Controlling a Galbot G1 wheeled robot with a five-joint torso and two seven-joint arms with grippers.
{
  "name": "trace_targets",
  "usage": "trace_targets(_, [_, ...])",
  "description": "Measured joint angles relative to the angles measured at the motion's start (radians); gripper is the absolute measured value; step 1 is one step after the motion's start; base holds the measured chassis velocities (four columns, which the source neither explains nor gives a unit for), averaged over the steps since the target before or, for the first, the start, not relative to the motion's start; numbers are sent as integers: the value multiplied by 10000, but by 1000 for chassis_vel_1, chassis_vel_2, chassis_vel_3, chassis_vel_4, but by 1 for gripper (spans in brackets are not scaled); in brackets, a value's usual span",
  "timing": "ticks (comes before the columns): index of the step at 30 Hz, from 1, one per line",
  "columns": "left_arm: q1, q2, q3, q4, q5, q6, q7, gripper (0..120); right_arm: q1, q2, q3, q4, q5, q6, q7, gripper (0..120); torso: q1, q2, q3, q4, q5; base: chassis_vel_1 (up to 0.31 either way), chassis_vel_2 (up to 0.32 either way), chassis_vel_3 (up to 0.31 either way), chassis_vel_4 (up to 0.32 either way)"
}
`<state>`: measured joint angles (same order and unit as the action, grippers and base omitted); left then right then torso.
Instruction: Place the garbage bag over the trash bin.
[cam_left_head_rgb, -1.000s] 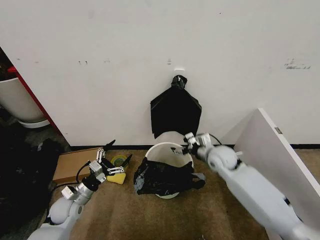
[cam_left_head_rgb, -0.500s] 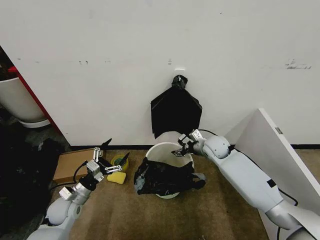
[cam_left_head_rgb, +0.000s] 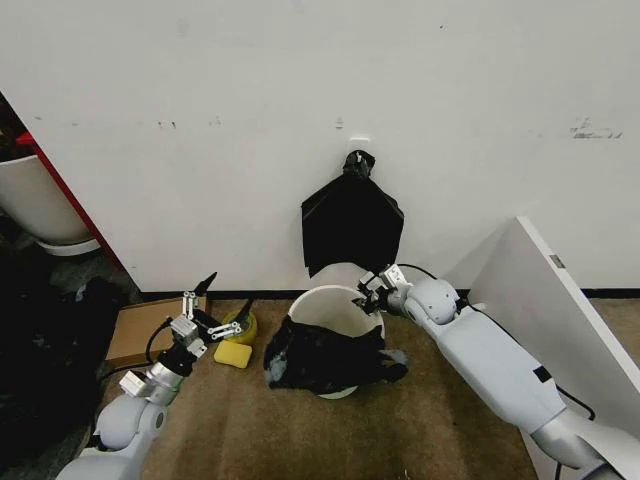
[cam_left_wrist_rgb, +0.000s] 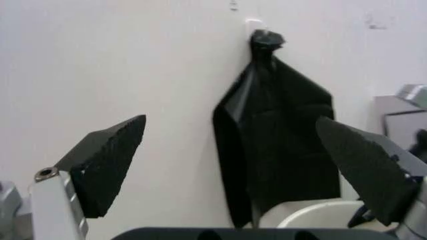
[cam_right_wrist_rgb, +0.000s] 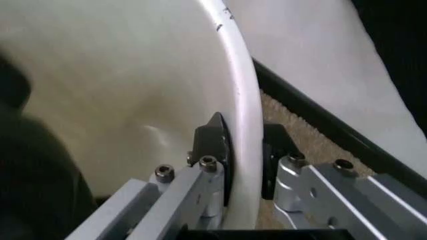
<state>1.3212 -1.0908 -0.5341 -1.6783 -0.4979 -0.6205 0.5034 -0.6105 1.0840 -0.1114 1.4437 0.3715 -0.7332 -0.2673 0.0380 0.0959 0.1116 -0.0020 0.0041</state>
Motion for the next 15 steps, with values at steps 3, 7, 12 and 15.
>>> trace_targets(3, [-1,4,12,-7,7,7,-163,100,-381,-255,31,470,1343,-1,1487,4,0,2,0,0,-2,0,0,0,0])
trace_targets(7, [-13,-5,51,-40,21,7,-218,100,-995,-617,11,1364,3695,1,4313,4,0,1,0,-1,-3,0,0,0,0])
trace_targets(12, [-53,-9,153,-71,25,7,-241,100,-2215,-1022,279,3106,7438,355,8391,3,0,2,0,-2,-3,0,0,0,0])
trace_targets(15, [-70,-36,262,-68,47,-4,-241,100,-3613,-1175,554,4650,9062,1869,10791,3,-1,2,0,-6,-3,0,0,0,0])
